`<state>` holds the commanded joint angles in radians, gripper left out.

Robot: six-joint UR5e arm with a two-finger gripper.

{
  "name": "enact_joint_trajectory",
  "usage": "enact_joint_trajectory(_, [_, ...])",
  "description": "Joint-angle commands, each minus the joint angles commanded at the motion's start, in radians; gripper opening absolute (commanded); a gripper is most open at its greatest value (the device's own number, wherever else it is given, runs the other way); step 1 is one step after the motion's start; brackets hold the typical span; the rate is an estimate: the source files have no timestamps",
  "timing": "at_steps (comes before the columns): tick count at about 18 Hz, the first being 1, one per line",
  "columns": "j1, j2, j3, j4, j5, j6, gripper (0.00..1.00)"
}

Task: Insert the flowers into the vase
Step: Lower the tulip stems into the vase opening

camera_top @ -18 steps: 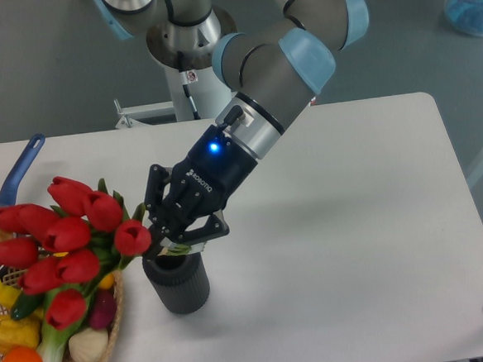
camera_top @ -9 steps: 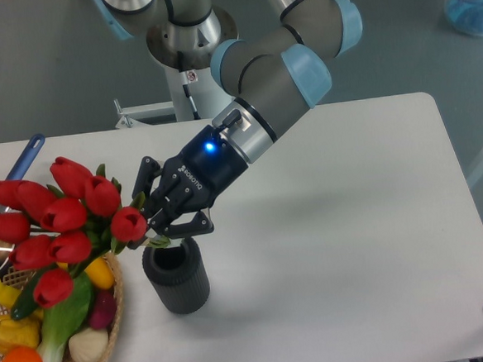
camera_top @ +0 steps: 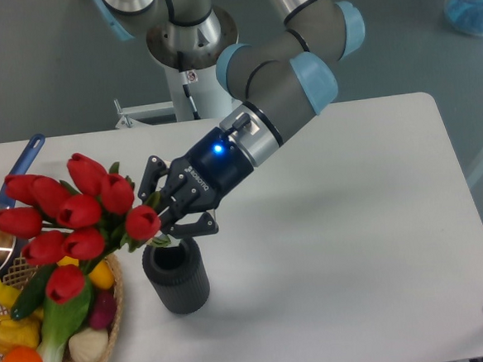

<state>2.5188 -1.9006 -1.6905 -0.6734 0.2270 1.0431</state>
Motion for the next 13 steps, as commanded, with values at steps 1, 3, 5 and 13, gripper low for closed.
enact_joint_trajectory(1, [0.0,0.0,0.0,0.0,0.0,0.0,0.09])
enact_joint_trajectory(3, [0.0,-0.008,0.003,0.0,0.0,0.002,0.09])
enact_joint_trajectory(5, [-0.002,-0.018,0.006,0.0,0.0,0.005,0.09])
enact_joint_trajectory(13, [-0.002,-0.031,0.009,0.0,0.0,0.008,0.09])
